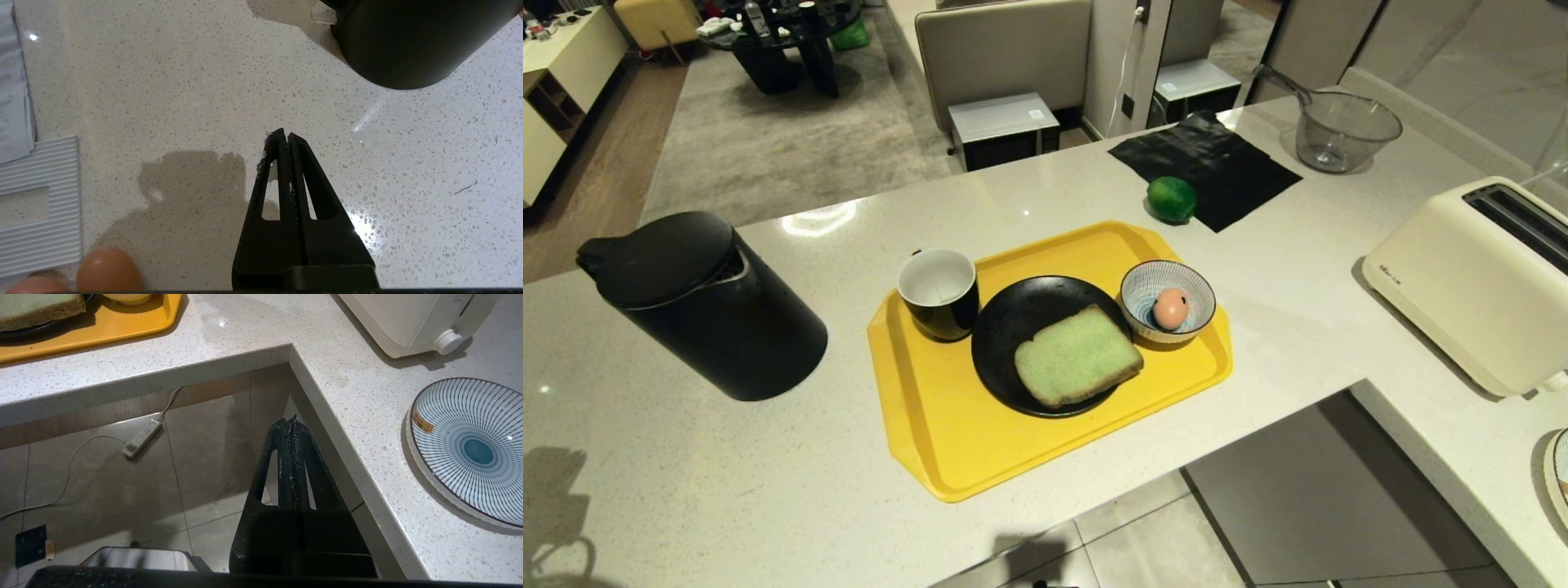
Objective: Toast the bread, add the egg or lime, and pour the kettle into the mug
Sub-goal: Pick up the kettle
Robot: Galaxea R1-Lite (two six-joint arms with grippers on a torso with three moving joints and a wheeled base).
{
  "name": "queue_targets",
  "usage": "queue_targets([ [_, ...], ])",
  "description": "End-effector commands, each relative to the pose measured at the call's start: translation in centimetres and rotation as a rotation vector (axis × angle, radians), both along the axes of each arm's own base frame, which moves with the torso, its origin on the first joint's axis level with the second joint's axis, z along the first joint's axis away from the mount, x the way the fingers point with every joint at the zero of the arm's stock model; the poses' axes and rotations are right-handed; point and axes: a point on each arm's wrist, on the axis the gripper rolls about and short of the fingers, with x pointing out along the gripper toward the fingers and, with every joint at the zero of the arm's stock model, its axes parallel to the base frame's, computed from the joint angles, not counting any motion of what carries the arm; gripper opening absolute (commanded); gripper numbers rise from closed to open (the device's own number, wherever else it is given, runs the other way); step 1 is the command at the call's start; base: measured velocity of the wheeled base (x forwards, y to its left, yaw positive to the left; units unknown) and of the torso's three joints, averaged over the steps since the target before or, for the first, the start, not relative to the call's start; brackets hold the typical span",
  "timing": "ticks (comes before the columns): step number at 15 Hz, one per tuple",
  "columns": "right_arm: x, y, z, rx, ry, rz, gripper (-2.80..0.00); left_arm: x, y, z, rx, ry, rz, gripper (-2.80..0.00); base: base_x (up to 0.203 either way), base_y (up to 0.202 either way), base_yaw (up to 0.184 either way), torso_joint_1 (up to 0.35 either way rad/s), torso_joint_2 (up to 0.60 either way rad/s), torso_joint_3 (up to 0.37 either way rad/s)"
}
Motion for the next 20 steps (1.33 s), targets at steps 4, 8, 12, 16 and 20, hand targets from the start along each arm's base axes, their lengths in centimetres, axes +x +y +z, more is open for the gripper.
queue_targets([
  [4,0.2,0.0,-0.7,-0.001,0.027,0.001,-2.8,0.1,0.2,-0.2,0.008,-0.01,-0.01,0.0,0.0,0.0,0.0,0.0,0.0,0.0],
  [8,0.2,0.0,-0.7,-0.001,0.026,0.001,-2.8,0.5,0.8,-0.3,0.01,-0.015,-0.039,0.0,0.0,0.0,0.0,0.0,0.0,0.0],
  [12,0.2,0.0,-0.7,-0.001,0.027,0.001,-2.8,1.9,3.2,-0.1,0.065,-0.041,-0.113,0.0,0.0,0.0,0.0,0.0,0.0,0.0],
  [16,0.2,0.0,-0.7,-0.001,0.027,0.001,-2.8,3.1,5.1,0.5,0.111,-0.057,-0.129,0.0,0.0,0.0,0.0,0.0,0.0,0.0],
  [20,0.2,0.0,-0.7,-0.001,0.025,0.001,-2.8,5.3,6.2,0.2,0.09,-0.058,-0.179,0.0,0.0,0.0,0.0,0.0,0.0,0.0],
])
